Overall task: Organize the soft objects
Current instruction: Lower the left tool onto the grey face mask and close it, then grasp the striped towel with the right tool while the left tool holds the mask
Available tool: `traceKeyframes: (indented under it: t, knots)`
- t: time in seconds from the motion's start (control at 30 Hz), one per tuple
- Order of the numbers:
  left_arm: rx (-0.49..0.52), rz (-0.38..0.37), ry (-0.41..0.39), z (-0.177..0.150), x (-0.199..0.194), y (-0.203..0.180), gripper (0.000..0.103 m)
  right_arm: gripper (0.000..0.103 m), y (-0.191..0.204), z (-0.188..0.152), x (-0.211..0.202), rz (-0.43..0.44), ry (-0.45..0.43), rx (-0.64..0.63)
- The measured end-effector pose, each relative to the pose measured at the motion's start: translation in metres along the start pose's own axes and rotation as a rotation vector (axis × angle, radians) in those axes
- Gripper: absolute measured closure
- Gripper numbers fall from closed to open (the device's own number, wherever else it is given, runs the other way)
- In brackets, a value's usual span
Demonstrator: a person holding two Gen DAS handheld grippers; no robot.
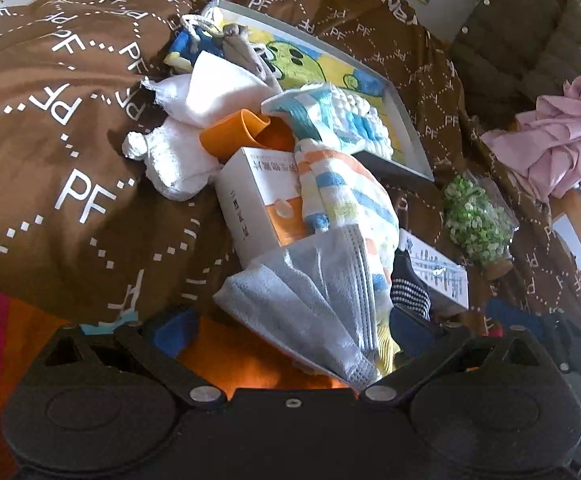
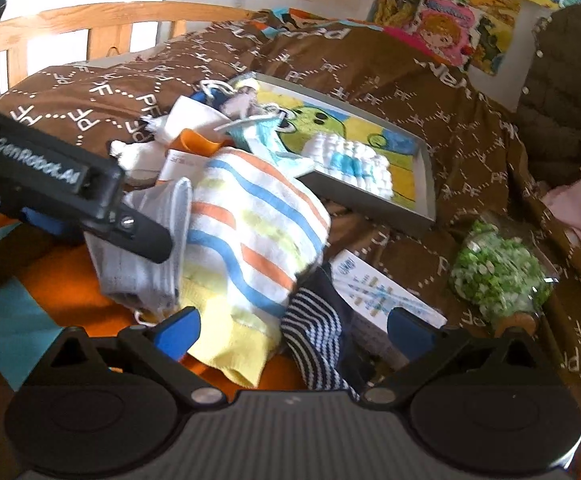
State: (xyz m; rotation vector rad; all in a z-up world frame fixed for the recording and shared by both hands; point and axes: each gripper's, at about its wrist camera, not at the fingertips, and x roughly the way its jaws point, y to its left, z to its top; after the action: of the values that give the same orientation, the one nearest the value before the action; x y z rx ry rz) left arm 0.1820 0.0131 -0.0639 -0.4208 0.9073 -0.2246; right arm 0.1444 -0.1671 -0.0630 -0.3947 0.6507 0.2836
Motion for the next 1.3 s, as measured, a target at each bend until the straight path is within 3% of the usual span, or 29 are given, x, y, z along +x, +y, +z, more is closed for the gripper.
traceKeyframes:
  t: [0.2,0.47,0.57,0.67,0.8,0.97,1.07,1.23,1.3]
  knots:
    - [-0.040,0.002,-0.001,0.002,0.000,0.008,0.047,0.001,0.010,0.002,0.000,0.041,-0.048,-0.041]
    - [-0.016,-0.042,0.022,0.001,0.001,0.005,0.074,0.002,0.019,0.003,0.012,0.077,-0.046,-0.071]
    - [0.025,-0.006,-0.018,0.002,-0.004,0.001,0.083,0.002,0.021,0.003,0.015,0.081,-0.041,-0.081]
    - [0.094,0.098,-0.083,0.005,-0.012,-0.003,0.089,0.002,0.021,0.003,0.014,0.082,-0.051,-0.077]
    - [0.111,0.175,-0.139,0.011,-0.018,-0.001,0.089,0.002,0.018,0.005,0.013,0.084,-0.064,-0.058]
    - [0.108,0.183,-0.145,0.014,-0.021,0.001,0.089,0.008,0.021,0.008,0.020,0.122,-0.057,-0.054]
    - [0.116,0.177,-0.139,0.013,-0.020,0.000,0.089,0.021,0.027,0.011,0.029,0.145,-0.058,-0.081]
    - [0.126,0.168,-0.136,0.011,-0.016,-0.001,0.089,0.033,0.032,0.011,0.037,0.157,-0.038,-0.091]
    - [0.129,0.166,-0.135,0.011,-0.015,-0.001,0.089,0.045,0.032,0.010,0.038,0.161,-0.027,-0.086]
